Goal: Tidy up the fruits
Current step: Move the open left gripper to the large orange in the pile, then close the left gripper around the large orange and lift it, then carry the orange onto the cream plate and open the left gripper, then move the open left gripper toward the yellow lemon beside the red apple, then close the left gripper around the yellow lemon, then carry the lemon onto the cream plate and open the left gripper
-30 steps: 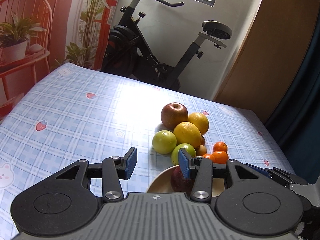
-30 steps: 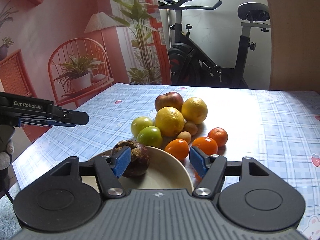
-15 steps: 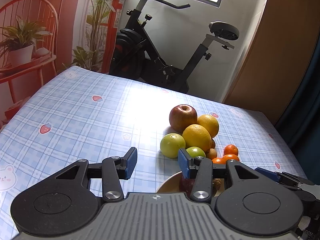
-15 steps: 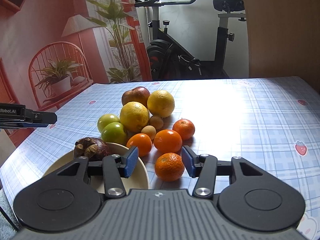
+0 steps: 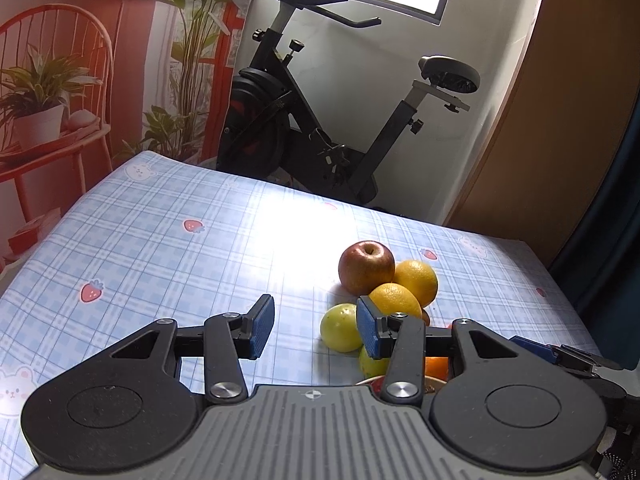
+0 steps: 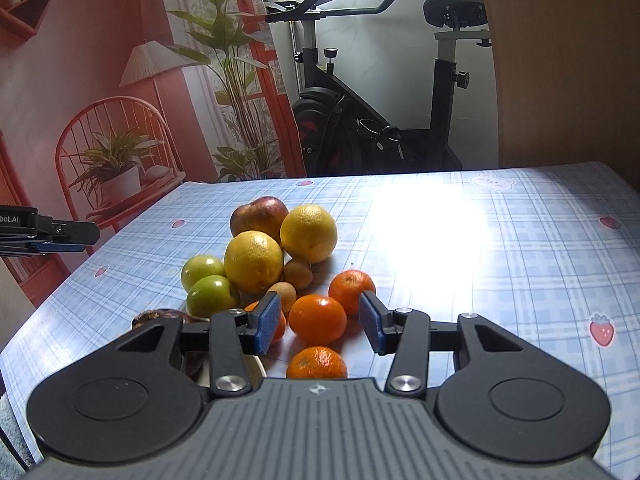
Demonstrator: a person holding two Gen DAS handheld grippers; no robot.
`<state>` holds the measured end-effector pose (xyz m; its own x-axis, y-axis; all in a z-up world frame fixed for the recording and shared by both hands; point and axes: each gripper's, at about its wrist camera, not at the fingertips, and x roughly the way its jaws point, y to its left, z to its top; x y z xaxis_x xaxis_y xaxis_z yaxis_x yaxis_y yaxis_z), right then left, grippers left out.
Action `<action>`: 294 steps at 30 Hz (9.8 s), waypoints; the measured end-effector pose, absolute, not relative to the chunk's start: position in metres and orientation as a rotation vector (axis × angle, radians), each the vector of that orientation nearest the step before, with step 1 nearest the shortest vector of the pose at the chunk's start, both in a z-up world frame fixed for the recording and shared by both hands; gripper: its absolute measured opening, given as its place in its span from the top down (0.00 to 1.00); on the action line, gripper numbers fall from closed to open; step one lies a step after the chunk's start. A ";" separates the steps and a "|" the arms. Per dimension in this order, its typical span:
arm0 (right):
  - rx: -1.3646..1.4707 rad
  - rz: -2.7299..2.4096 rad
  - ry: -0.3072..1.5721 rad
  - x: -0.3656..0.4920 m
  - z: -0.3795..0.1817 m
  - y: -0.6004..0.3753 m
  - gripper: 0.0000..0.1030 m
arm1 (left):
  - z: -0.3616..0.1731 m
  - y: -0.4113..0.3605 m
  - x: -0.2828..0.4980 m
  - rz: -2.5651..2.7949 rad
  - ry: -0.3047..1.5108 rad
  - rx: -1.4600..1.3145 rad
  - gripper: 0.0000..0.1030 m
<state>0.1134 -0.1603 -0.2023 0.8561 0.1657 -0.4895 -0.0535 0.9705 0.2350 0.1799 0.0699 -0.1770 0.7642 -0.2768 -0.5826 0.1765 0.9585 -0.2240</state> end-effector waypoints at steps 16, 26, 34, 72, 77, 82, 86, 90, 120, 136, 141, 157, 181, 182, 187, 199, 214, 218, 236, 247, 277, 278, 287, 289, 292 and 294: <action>0.114 0.157 0.561 0.184 -0.185 -0.162 0.54 | -0.155 0.048 0.239 -0.291 0.655 -0.127 0.54; 0.062 0.202 0.652 0.217 -0.215 -0.161 0.55 | -0.195 -0.013 0.297 -0.475 0.809 -0.099 0.69; 0.064 0.247 0.657 0.226 -0.221 -0.158 0.56 | -0.216 -0.040 0.332 -0.535 0.886 -0.090 0.69; 0.168 0.334 0.684 0.247 -0.232 -0.162 0.47 | -0.232 -0.057 0.353 -0.630 0.977 -0.092 0.73; 0.153 0.333 0.684 0.241 -0.231 -0.162 0.48 | -0.235 -0.049 0.352 -0.623 0.997 -0.126 0.69; 0.179 0.330 0.685 0.240 -0.232 -0.166 0.49 | -0.237 -0.054 0.348 -0.635 0.995 -0.111 0.69; 0.196 0.328 0.687 0.240 -0.232 -0.167 0.48 | -0.238 -0.055 0.347 -0.642 0.993 -0.110 0.69; 0.221 0.327 0.700 0.248 -0.235 -0.169 0.44 | -0.236 -0.057 0.344 -0.649 0.989 -0.098 0.69; 0.136 0.293 0.684 0.115 -0.175 -0.115 0.44 | -0.180 -0.033 0.199 -0.742 0.905 -0.041 0.69; 0.159 0.292 0.807 0.123 -0.204 -0.101 0.45 | -0.216 -0.021 0.193 -0.671 1.000 -0.030 0.69; 0.125 0.300 0.807 0.123 -0.205 -0.095 0.45 | -0.216 -0.016 0.197 -0.658 0.997 -0.041 0.69; 0.108 0.292 0.784 0.114 -0.202 -0.092 0.44 | -0.190 0.019 0.189 -0.561 0.898 -0.067 0.69; 0.066 0.206 0.715 0.142 -0.191 -0.137 0.58 | -0.172 0.067 0.227 -0.412 0.823 -0.070 0.69; 0.060 0.211 0.716 0.145 -0.192 -0.138 0.65 | -0.173 0.068 0.229 -0.408 0.826 -0.073 0.69; 0.056 0.228 0.705 0.170 -0.193 -0.146 0.87 | -0.180 0.061 0.237 -0.396 0.831 -0.062 0.70; 0.006 0.315 0.770 0.229 -0.218 -0.138 0.85 | -0.189 0.038 0.249 -0.371 0.820 -0.018 0.70; 0.001 0.333 0.781 0.234 -0.218 -0.141 0.79 | -0.199 0.030 0.265 -0.394 0.860 -0.022 0.70; -0.001 0.368 0.774 0.228 -0.214 -0.135 0.72 | -0.202 0.029 0.274 -0.411 0.886 -0.050 0.70; -0.099 0.458 0.769 0.240 -0.213 -0.113 0.56 | -0.218 0.012 0.298 -0.513 0.971 -0.124 0.63; 0.016 0.466 0.796 0.256 -0.223 -0.118 0.44 | -0.224 0.007 0.300 -0.568 0.995 -0.146 0.58; 0.020 0.411 0.672 0.198 -0.172 -0.112 0.44 | -0.170 0.005 0.253 -0.626 0.892 -0.140 0.63; 0.018 0.411 0.670 0.193 -0.170 -0.110 0.44 | -0.169 0.006 0.249 -0.624 0.891 -0.138 0.63; 0.017 0.434 0.656 0.154 -0.158 -0.084 0.44 | -0.160 0.031 0.211 -0.610 0.896 -0.150 0.63; 0.017 0.441 0.658 0.147 -0.158 -0.076 0.44 | -0.158 0.038 0.200 -0.604 0.895 -0.153 0.63; 0.024 0.454 0.657 0.136 -0.160 -0.065 0.44 | -0.159 0.049 0.187 -0.597 0.897 -0.150 0.63; 0.026 0.460 0.661 0.129 -0.162 -0.059 0.44 | -0.162 0.055 0.180 -0.591 0.907 -0.164 0.63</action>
